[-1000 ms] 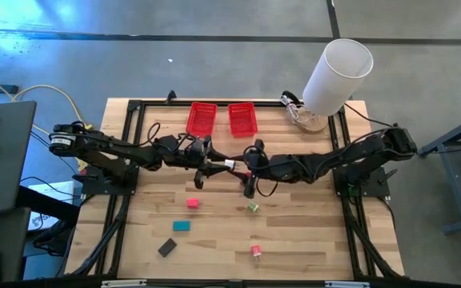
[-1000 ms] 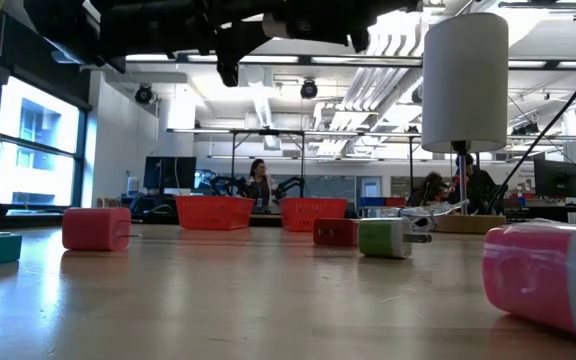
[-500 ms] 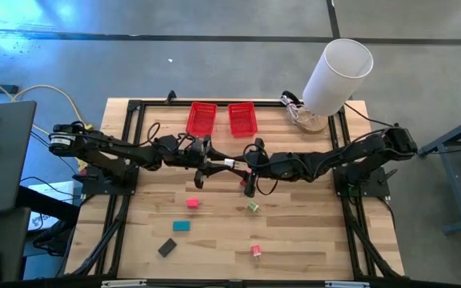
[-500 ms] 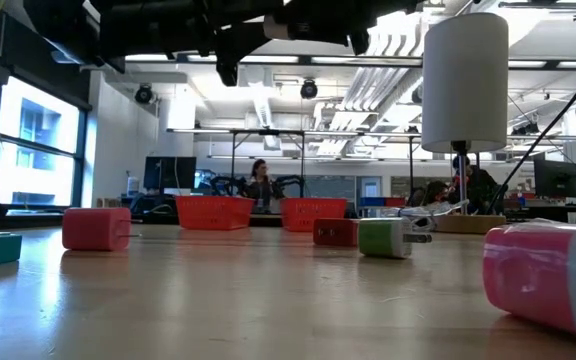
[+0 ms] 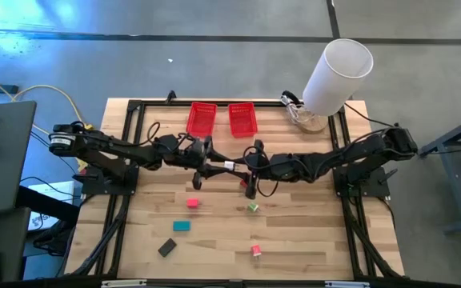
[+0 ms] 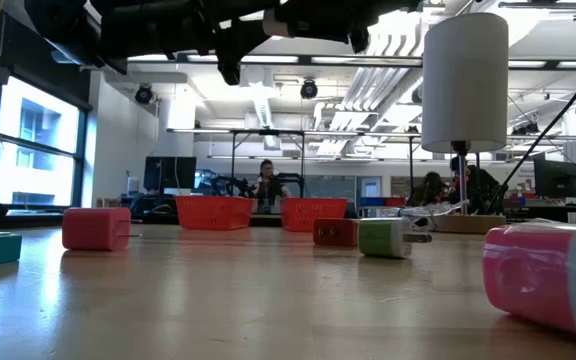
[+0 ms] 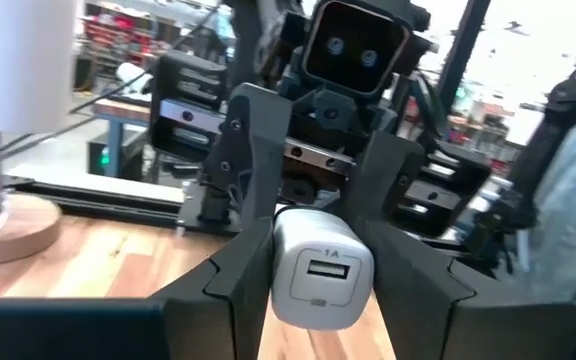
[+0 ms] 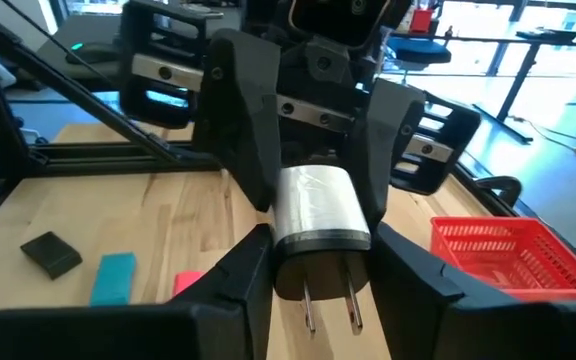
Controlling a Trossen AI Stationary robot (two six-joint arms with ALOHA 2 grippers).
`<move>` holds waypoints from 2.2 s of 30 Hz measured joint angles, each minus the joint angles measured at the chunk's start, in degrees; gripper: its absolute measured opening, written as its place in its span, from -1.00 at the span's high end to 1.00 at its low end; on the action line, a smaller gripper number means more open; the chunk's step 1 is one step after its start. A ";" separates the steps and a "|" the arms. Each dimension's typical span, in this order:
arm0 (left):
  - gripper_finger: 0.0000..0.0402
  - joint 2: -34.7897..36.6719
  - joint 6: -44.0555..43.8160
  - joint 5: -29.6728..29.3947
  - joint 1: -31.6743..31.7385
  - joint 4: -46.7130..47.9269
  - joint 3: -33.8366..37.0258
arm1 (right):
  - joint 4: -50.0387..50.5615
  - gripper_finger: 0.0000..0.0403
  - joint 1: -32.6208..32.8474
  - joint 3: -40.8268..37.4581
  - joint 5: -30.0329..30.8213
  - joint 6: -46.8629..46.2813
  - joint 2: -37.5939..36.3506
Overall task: Pick & Place Office items
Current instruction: Put the white charger adapter into the left red bin
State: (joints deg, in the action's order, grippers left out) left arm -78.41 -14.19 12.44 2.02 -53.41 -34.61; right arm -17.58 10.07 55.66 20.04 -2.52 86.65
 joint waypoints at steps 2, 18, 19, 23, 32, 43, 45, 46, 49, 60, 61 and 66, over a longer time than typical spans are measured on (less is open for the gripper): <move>0.22 0.00 -0.69 2.24 0.00 -0.02 0.00 | 0.09 0.38 0.03 0.00 -0.43 0.01 0.00; -0.15 0.07 0.43 8.04 1.17 -0.08 0.00 | 0.59 0.40 0.96 0.00 0.39 1.77 0.02; -0.22 0.15 0.39 8.32 1.27 -0.07 0.00 | 0.59 0.40 0.93 0.01 0.45 1.77 0.02; -0.48 0.53 -0.82 8.94 1.90 0.19 0.00 | 0.92 0.40 1.38 0.02 0.47 1.07 0.02; -0.60 6.87 0.89 8.35 5.64 8.92 -0.21 | 11.57 0.40 3.44 0.04 -0.99 -6.12 0.20; -0.60 12.80 13.58 6.04 6.06 26.72 -0.15 | 24.54 0.40 4.35 0.02 0.64 -18.43 0.13; -0.60 12.79 16.29 3.07 5.34 29.81 -0.09 | 24.87 0.40 4.33 0.02 1.21 -19.46 0.13; -0.60 12.79 18.14 1.51 4.91 31.30 -0.09 | 24.88 0.40 4.31 0.02 1.31 -19.89 0.13; -0.60 12.79 24.13 -4.15 2.89 35.72 -0.07 | 25.07 0.40 4.32 0.02 3.51 -21.49 0.11; -0.60 11.87 42.64 -36.10 -9.86 40.37 -0.05 | 24.85 0.40 2.90 0.02 7.45 -30.64 0.04; -0.60 11.58 43.67 -38.33 -10.99 40.35 -0.04 | 24.07 0.40 2.84 0.02 8.11 -30.80 0.04; -0.60 10.97 41.88 -42.02 -14.41 40.17 -0.04 | 18.50 0.40 1.90 0.02 7.19 -29.26 0.02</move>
State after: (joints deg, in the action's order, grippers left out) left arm -67.44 27.69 -29.58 -12.39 -13.24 -34.65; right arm 0.91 11.96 55.68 27.23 -31.78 86.67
